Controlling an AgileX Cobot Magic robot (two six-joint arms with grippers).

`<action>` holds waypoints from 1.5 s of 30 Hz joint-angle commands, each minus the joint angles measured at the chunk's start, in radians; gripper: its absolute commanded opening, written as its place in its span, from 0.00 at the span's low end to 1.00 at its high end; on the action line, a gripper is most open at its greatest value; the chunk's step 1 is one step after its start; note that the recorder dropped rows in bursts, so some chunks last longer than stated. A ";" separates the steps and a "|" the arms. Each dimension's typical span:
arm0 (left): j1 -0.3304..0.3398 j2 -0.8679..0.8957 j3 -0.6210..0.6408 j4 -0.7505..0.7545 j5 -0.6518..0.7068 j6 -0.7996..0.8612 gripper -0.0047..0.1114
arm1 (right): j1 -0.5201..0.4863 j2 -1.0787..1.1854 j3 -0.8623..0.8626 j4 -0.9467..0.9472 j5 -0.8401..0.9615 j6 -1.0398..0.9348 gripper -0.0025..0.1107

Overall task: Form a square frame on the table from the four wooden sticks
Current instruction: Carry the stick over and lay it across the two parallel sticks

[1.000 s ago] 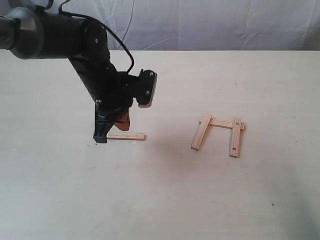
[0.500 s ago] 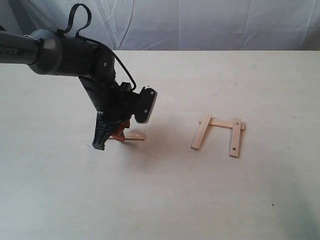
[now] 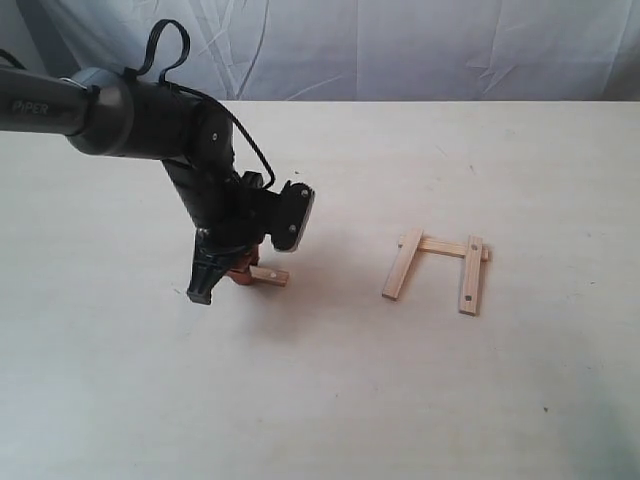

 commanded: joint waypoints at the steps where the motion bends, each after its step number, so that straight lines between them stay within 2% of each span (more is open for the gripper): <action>1: -0.024 -0.057 -0.054 -0.055 0.002 -0.005 0.04 | -0.002 -0.005 0.002 0.002 -0.009 -0.003 0.02; 8: -0.120 -0.093 -0.173 -0.200 0.053 -0.004 0.04 | -0.002 -0.005 0.002 0.002 -0.009 -0.003 0.02; 15: -0.268 -0.036 -0.262 -0.189 0.043 -0.032 0.04 | -0.002 -0.005 0.002 0.002 -0.013 -0.003 0.02; 18: -0.317 0.019 -0.310 -0.159 0.045 -0.098 0.04 | -0.002 -0.005 0.002 0.002 -0.011 -0.003 0.02; 23: -0.382 0.101 -0.380 -0.094 0.045 -0.100 0.04 | -0.002 -0.005 0.002 0.002 -0.011 -0.003 0.02; 39: -0.398 0.172 -0.396 -0.062 -0.047 -0.118 0.04 | -0.002 -0.005 0.002 0.002 -0.009 -0.003 0.02; 45: -0.398 0.176 -0.396 -0.062 -0.083 -0.190 0.04 | -0.002 -0.005 0.002 0.002 -0.009 -0.003 0.02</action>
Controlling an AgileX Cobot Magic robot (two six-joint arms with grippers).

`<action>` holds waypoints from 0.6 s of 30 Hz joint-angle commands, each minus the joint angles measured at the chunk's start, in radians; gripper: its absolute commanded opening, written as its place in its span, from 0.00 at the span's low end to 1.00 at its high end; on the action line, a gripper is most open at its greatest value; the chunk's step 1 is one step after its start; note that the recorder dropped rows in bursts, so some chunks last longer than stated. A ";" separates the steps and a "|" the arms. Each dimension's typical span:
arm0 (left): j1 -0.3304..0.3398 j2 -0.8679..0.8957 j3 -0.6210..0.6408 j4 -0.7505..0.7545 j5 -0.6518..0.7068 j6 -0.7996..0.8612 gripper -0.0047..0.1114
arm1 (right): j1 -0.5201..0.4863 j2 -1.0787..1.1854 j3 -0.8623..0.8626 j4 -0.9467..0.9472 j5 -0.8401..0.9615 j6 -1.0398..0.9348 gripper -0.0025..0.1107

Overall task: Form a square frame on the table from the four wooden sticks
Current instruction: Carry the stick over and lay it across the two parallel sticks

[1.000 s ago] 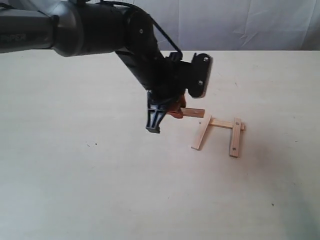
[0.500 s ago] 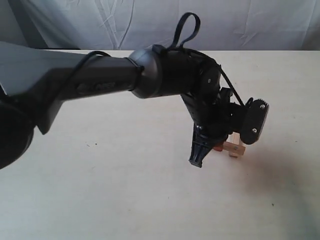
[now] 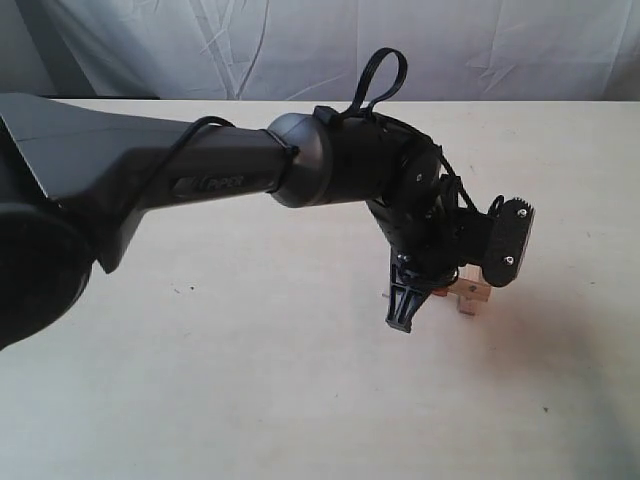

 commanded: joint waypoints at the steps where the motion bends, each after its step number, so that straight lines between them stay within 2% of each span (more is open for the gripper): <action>1: -0.005 0.006 -0.008 -0.008 -0.023 -0.033 0.04 | -0.002 -0.005 0.002 0.002 -0.009 -0.003 0.02; 6: -0.005 0.006 -0.008 -0.012 -0.018 -0.067 0.06 | -0.002 -0.005 0.002 0.002 -0.009 -0.003 0.02; 15: -0.005 0.006 -0.008 -0.010 -0.018 -0.079 0.33 | -0.002 -0.005 0.002 0.000 -0.012 -0.003 0.02; 18: -0.005 0.006 -0.008 -0.010 -0.020 -0.079 0.36 | -0.002 -0.005 0.002 0.000 -0.012 -0.003 0.02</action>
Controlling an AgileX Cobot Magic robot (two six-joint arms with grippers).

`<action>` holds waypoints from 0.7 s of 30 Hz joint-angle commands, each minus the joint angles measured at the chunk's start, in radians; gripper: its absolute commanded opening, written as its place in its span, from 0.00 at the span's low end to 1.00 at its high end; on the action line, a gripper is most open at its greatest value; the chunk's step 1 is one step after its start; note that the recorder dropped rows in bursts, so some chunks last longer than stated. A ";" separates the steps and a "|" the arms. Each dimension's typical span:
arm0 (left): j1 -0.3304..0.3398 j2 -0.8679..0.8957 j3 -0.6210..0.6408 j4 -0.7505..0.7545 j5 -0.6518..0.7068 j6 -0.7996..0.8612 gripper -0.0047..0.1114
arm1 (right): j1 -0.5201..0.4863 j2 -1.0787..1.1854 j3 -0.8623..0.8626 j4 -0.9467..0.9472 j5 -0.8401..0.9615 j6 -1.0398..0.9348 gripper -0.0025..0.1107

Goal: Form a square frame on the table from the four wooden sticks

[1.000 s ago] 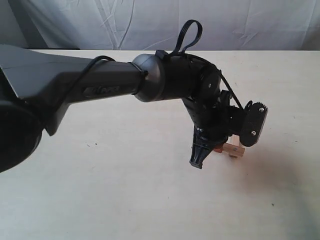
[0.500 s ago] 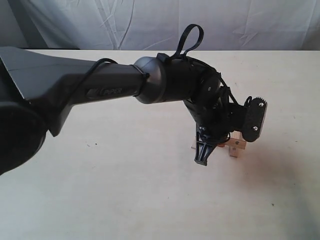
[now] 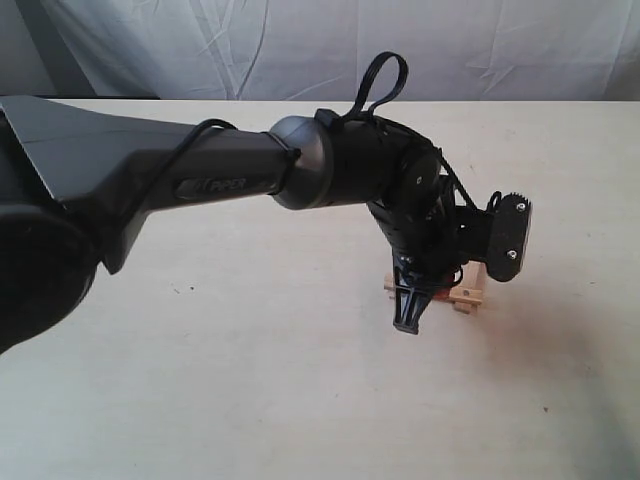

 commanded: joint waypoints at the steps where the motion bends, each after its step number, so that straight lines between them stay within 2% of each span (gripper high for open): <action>1: -0.005 0.000 -0.008 -0.004 -0.007 -0.009 0.36 | -0.002 -0.005 0.002 0.000 -0.012 -0.003 0.02; 6: -0.005 -0.020 -0.008 0.027 0.005 -0.029 0.36 | -0.002 -0.005 0.002 0.000 -0.012 -0.003 0.02; 9: -0.005 -0.051 -0.008 0.068 0.040 -0.105 0.31 | -0.002 -0.005 0.002 0.000 -0.012 -0.003 0.02; 16: 0.024 -0.122 -0.008 0.193 0.192 -0.476 0.05 | -0.002 -0.005 0.002 0.000 -0.012 -0.003 0.02; 21: 0.073 -0.157 -0.008 0.257 0.348 -0.670 0.04 | -0.002 -0.005 0.002 0.002 -0.009 -0.003 0.02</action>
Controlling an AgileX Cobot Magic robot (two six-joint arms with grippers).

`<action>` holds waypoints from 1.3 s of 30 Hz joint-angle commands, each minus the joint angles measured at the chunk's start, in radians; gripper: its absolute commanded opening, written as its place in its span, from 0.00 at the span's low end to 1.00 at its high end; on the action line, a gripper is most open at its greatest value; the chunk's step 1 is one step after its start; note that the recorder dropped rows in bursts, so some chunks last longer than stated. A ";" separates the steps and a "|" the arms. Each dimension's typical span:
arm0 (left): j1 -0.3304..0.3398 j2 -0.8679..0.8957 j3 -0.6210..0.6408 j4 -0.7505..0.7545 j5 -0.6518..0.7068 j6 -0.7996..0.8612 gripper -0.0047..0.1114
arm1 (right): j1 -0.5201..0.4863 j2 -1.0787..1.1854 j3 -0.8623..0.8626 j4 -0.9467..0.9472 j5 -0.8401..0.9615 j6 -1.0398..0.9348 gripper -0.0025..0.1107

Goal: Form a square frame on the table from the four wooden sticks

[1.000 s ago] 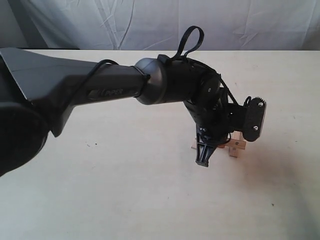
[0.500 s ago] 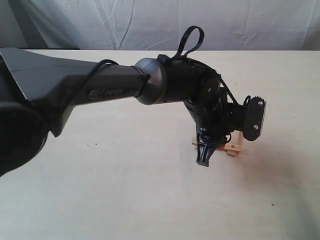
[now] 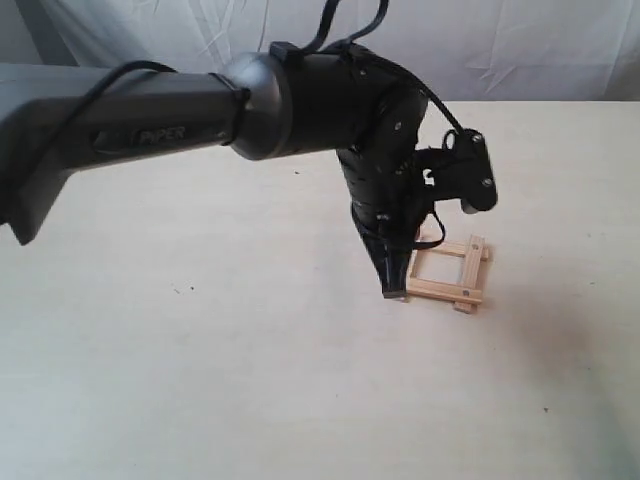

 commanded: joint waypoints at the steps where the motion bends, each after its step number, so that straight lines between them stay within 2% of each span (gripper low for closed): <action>1: 0.052 -0.044 -0.005 0.056 0.148 -0.205 0.04 | -0.002 -0.005 0.002 0.002 -0.009 -0.003 0.02; 4: 0.104 -0.074 -0.005 0.069 0.241 -0.327 0.04 | -0.002 -0.005 0.002 0.002 -0.009 -0.003 0.02; 8: 0.168 -0.136 -0.003 0.060 0.322 -0.412 0.04 | -0.002 -0.005 0.002 0.002 -0.009 -0.003 0.02; 12: 0.226 -0.249 0.048 0.025 0.303 -0.480 0.04 | -0.002 -0.005 0.002 0.002 -0.009 -0.003 0.02; 17: 0.285 -0.450 0.181 -0.022 0.207 -0.505 0.04 | -0.002 -0.005 0.002 0.002 -0.009 -0.003 0.02; 23: 0.297 -0.694 0.374 -0.036 0.068 -0.584 0.04 | -0.002 -0.005 0.002 -0.003 -0.012 -0.003 0.02; 28: 0.297 -0.877 0.499 -0.106 -0.005 -0.584 0.04 | -0.002 -0.005 0.002 -0.003 -0.012 -0.003 0.02; 30: 0.297 -0.916 0.499 -0.106 0.050 -0.584 0.04 | -0.002 -0.005 0.002 -0.003 -0.012 -0.003 0.02; 35: 0.297 -0.950 0.499 -0.102 0.039 -0.579 0.04 | -0.002 -0.005 0.002 -0.001 -0.012 -0.003 0.02; 39: 0.302 -0.971 0.506 -0.027 0.040 -0.572 0.04 | -0.002 -0.005 0.002 0.003 -0.009 -0.003 0.02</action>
